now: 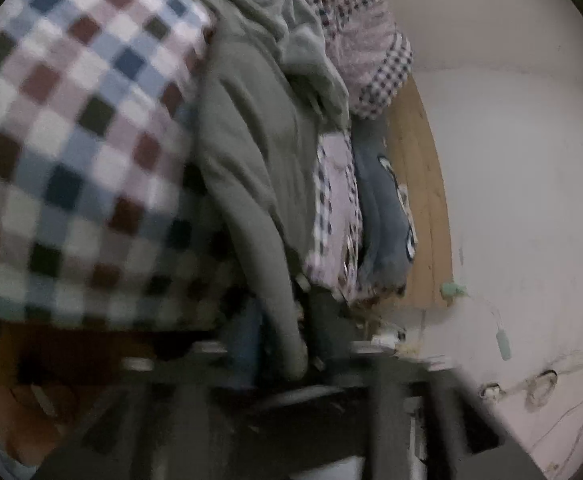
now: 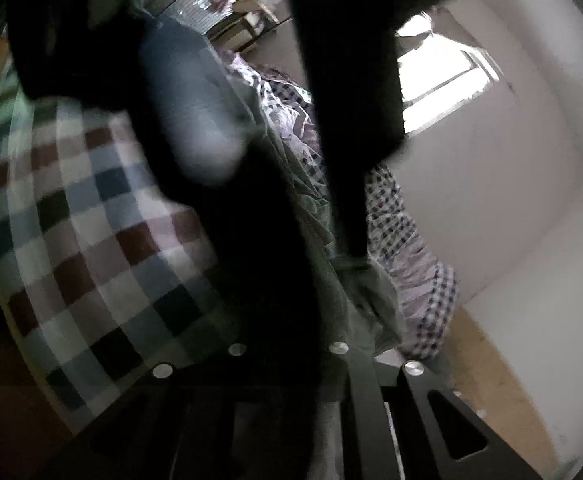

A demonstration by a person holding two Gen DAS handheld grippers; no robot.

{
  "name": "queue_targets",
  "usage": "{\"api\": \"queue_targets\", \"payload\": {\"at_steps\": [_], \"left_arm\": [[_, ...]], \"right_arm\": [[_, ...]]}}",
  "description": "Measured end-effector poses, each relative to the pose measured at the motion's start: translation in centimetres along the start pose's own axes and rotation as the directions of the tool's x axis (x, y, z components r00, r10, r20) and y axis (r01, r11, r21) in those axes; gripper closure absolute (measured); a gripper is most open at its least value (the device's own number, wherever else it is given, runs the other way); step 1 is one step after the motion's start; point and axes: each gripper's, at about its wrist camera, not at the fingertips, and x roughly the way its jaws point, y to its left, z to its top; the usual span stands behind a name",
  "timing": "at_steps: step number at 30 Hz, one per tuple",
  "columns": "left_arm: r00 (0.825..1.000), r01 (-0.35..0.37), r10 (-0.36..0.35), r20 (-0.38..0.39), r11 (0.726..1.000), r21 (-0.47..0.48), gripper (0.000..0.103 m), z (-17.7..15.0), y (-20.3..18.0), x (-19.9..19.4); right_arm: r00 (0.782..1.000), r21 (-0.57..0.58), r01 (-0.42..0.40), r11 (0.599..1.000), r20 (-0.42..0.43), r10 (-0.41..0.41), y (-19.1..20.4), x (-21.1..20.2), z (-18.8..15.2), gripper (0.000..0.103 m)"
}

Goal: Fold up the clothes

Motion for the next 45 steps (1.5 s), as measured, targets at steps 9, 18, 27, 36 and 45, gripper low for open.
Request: {"api": "queue_targets", "payload": {"at_steps": [9, 18, 27, 36, 45], "left_arm": [[0.997, 0.017, -0.019, 0.069, 0.999, 0.037, 0.022, 8.8, 0.8, 2.1], [0.998, 0.027, -0.029, 0.051, 0.999, 0.023, 0.024, 16.7, 1.4, 8.0], [0.997, 0.037, -0.035, 0.072, 0.999, -0.022, 0.073, 19.2, 1.6, 10.3], [0.988, 0.042, -0.043, 0.149, 0.999, 0.012, 0.087, 18.8, -2.4, 6.9], [0.94, 0.018, -0.031, 0.341, 0.999, 0.04, 0.088, 17.5, -6.6, -6.8]], "right_arm": [[0.998, 0.237, -0.058, 0.97, 0.017, 0.055, -6.2, -0.5, 0.2, 0.095], [0.996, 0.385, -0.083, 0.919, 0.043, 0.072, -10.9, -0.8, -0.4, 0.095], [0.993, 0.437, -0.116, 0.892, 0.066, 0.097, -12.6, -1.0, -0.8, 0.095], [0.984, 0.439, -0.178, 0.881, 0.096, 0.151, -14.0, -2.6, -0.6, 0.095], [0.924, 0.465, -0.369, 0.805, 0.276, 0.264, -18.7, -5.2, 4.1, 0.095]]}}
